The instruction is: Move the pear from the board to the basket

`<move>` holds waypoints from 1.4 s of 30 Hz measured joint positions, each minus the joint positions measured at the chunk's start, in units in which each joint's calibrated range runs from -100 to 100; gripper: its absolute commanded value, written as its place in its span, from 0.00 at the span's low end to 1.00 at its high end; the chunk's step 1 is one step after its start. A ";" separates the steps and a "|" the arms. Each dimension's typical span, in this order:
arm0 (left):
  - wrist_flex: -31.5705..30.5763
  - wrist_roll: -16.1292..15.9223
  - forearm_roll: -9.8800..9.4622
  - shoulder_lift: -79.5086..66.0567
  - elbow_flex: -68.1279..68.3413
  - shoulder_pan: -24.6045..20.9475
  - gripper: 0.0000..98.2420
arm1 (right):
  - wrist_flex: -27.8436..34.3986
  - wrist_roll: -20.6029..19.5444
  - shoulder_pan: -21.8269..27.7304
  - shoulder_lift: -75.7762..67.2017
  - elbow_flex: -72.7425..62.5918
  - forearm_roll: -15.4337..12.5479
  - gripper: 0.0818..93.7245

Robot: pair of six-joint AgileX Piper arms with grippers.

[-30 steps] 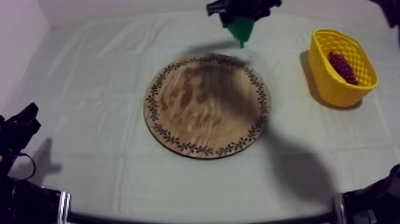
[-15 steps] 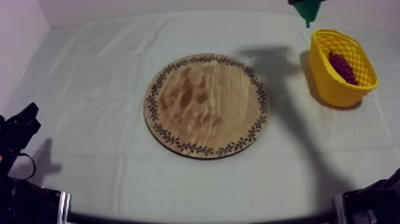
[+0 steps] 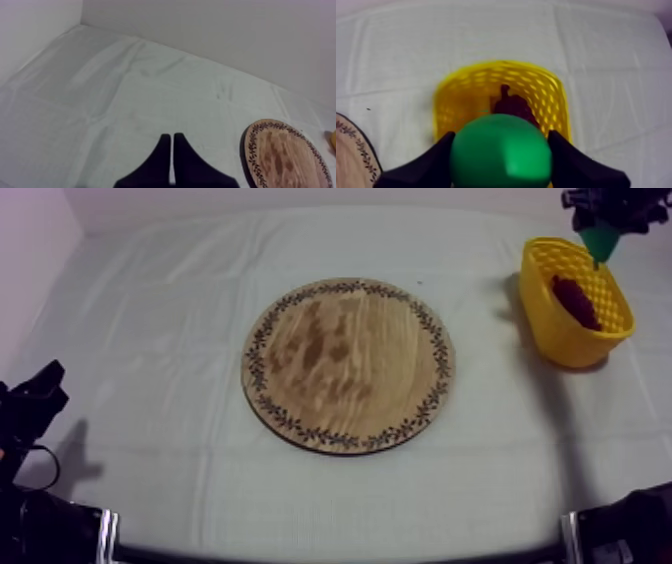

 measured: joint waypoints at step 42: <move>0.00 0.00 0.00 0.00 0.00 0.00 0.00 | -31.84 0.94 4.18 0.12 9.30 -1.23 0.08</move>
